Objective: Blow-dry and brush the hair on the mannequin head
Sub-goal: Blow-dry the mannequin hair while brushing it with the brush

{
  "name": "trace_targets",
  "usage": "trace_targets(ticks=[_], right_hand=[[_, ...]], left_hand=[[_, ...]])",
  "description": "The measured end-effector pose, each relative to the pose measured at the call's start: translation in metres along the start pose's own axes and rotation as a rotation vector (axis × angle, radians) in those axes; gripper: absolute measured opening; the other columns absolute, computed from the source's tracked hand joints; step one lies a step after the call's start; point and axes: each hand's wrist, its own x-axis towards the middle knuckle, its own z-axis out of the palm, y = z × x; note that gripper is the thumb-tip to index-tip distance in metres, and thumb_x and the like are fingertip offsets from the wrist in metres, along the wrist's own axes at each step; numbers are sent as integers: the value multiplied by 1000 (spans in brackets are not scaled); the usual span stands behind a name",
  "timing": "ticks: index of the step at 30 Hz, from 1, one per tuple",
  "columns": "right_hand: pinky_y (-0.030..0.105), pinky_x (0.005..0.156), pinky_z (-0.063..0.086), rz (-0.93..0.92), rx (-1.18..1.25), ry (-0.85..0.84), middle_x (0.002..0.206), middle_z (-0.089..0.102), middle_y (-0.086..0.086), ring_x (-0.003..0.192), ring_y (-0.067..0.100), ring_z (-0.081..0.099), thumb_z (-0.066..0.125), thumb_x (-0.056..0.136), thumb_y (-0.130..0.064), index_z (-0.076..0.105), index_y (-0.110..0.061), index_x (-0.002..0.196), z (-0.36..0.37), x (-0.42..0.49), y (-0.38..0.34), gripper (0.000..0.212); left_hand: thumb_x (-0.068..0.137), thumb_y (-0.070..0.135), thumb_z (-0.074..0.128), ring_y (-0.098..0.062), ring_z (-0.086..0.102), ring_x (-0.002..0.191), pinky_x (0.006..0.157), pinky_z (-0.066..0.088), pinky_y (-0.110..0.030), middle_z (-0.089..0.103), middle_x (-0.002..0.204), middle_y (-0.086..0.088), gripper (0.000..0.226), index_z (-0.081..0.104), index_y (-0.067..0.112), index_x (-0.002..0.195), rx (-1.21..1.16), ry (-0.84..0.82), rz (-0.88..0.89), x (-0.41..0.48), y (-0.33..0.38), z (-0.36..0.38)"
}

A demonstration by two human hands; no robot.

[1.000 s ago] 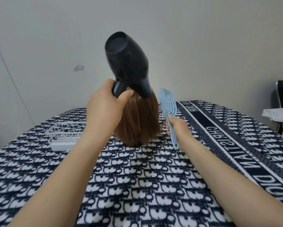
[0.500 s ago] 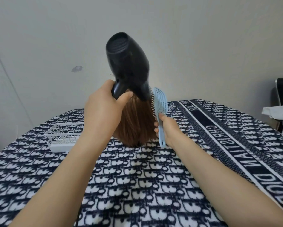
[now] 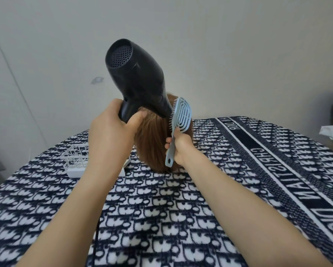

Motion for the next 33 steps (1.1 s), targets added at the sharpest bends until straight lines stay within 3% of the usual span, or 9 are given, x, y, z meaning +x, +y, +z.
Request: trace_targets(ticks=[8, 14, 18, 22, 27, 31, 33], right_hand=[[26, 48, 27, 125, 128, 81, 56, 38, 0, 47, 14, 29, 35, 102, -44, 50, -19, 89, -15, 10, 37, 32], [27, 48, 22, 218, 135, 116, 56, 34, 0, 48, 14, 25, 33, 102, -44, 48, -20, 96, -24, 7, 47, 29], [25, 45, 19, 358, 158, 94, 45, 33, -3, 42, 12, 23, 32, 100, -50, 41, -16, 70, -32, 5, 47, 46], [22, 43, 19, 417, 198, 65, 40, 32, -4, 33, 12, 25, 30, 99, -53, 36, -17, 60, -40, 6, 49, 53], [14, 34, 22, 533, 232, 83, 41, 28, -2, 30, 12, 23, 25, 103, -33, 35, -15, 59, -56, -2, 66, 49], [24, 40, 25, 613, 221, 162, 42, 31, 2, 39, 14, 23, 31, 104, -24, 39, -13, 59, -62, -12, 80, 47], [30, 42, 28, 562, 187, 245, 49, 35, 4, 43, 15, 26, 33, 105, -24, 43, -11, 63, -63, -12, 79, 45]], left_hand=[[91, 52, 68, -30, 68, 69, 69, 57, -54, 68, 73, 0, 27, 60, 26, 93, -11, -36, -22, -3, -5, 1], [90, 52, 68, -31, 68, 69, 70, 56, -53, 67, 75, -1, 29, 60, 24, 94, -24, -48, -11, -5, -2, 6], [90, 51, 69, -33, 68, 70, 71, 56, -53, 66, 74, -2, 30, 60, 23, 93, -29, -53, 0, -7, -1, 9], [91, 49, 69, -32, 68, 69, 70, 56, -52, 62, 70, 2, 30, 54, 24, 86, -24, -62, 5, -8, 0, 12], [90, 50, 70, -28, 67, 67, 65, 52, -44, 62, 68, 5, 29, 54, 26, 84, -10, -72, 25, -8, -1, 17], [90, 52, 70, -7, 55, 62, 52, 33, -31, 55, 63, 13, 29, 49, 34, 79, 43, -62, 76, -10, -2, 20], [91, 53, 68, -12, 52, 60, 52, 31, -31, 52, 62, 15, 21, 56, 36, 93, 123, -48, 134, -12, -2, 21]])
